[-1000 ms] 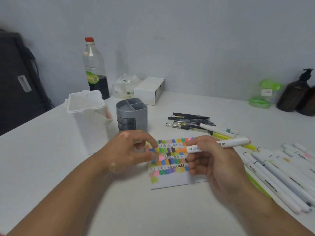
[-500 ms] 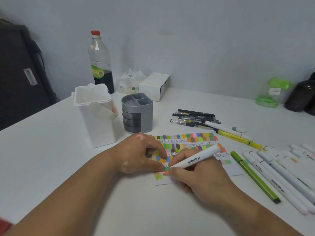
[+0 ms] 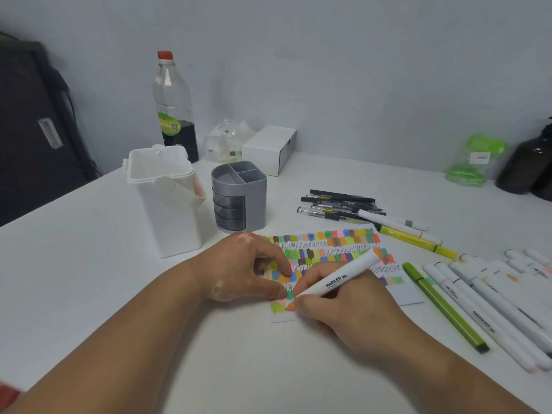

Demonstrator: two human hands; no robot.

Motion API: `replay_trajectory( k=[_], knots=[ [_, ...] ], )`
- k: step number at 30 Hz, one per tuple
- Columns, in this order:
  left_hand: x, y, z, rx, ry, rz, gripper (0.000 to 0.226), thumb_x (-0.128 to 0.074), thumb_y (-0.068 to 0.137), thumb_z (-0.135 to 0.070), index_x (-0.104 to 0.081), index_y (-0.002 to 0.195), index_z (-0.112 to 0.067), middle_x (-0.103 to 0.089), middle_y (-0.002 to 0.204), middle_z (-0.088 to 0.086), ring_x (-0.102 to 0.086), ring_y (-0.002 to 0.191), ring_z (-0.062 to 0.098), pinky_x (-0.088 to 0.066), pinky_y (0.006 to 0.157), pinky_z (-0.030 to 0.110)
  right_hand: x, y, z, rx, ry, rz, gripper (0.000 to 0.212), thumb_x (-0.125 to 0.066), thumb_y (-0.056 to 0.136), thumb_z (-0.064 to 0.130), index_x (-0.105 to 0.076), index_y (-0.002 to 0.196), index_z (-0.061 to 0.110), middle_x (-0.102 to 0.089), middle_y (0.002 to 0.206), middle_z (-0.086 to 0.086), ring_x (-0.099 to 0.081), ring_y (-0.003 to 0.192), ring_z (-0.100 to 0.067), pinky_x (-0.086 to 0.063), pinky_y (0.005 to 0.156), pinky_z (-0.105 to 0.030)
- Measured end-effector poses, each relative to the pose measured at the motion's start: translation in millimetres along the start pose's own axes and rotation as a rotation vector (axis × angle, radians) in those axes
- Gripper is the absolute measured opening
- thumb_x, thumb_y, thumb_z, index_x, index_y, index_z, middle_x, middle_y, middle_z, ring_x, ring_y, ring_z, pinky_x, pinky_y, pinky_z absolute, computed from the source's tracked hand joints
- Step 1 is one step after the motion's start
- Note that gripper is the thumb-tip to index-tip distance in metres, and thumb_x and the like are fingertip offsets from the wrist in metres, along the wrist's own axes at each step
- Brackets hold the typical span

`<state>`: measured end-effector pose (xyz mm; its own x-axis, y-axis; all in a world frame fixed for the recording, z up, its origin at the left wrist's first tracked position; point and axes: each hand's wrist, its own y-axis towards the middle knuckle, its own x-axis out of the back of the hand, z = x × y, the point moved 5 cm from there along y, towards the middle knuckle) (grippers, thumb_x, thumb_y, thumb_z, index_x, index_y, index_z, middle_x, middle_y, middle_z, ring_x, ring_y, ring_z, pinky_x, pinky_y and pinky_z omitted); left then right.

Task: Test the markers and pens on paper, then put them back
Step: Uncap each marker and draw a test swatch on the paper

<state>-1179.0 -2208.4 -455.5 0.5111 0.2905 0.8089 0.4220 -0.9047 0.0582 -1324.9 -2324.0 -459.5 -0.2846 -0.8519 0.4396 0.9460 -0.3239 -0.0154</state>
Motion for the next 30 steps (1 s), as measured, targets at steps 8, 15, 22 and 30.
replay_trajectory(
  k=[8,15,22,30],
  knots=[
    [-0.6,1.0,1.5,0.011,-0.009,0.001,0.026,-0.083,0.075,-0.052,-0.073,0.097,-0.042,-0.053,0.078,-0.004,-0.047,0.069,0.015,-0.045,0.069,0.042,0.3,-0.8,1.6,-0.013,0.001,0.008,0.014,-0.073,0.081,0.014,-0.074,0.076,0.027,-0.063,0.053,0.002,-0.054,0.046,-0.01,-0.042,0.044,-0.02],
    [-0.8,0.7,1.9,0.019,-0.014,0.003,0.026,-0.083,0.075,-0.052,-0.073,0.097,-0.044,-0.057,0.084,-0.002,-0.05,0.074,0.017,-0.048,0.072,0.044,1.4,-0.8,1.0,-0.024,-0.005,-0.009,0.013,-0.073,0.081,0.015,-0.073,0.076,0.027,-0.064,0.054,0.001,-0.056,0.047,-0.013,-0.045,0.046,-0.023],
    [-1.3,0.9,2.7,0.024,-0.003,0.006,0.026,-0.083,0.075,-0.053,-0.073,0.098,-0.046,-0.057,0.084,-0.005,-0.05,0.074,0.015,-0.048,0.072,0.041,3.0,-0.1,0.2,-0.014,-0.028,-0.042,0.01,-0.073,0.081,0.016,-0.073,0.078,0.026,-0.065,0.054,-0.001,-0.057,0.046,-0.011,-0.046,0.046,-0.021],
    [-0.8,1.1,1.6,0.013,-0.002,0.005,0.025,-0.083,0.075,-0.051,-0.073,0.097,-0.044,-0.057,0.083,-0.001,-0.049,0.073,0.017,-0.045,0.068,0.037,3.6,1.7,-2.0,-0.004,-0.037,-0.058,0.008,-0.072,0.08,0.018,-0.072,0.078,0.026,-0.066,0.053,-0.002,-0.058,0.045,-0.011,-0.047,0.045,-0.021]
  ],
)
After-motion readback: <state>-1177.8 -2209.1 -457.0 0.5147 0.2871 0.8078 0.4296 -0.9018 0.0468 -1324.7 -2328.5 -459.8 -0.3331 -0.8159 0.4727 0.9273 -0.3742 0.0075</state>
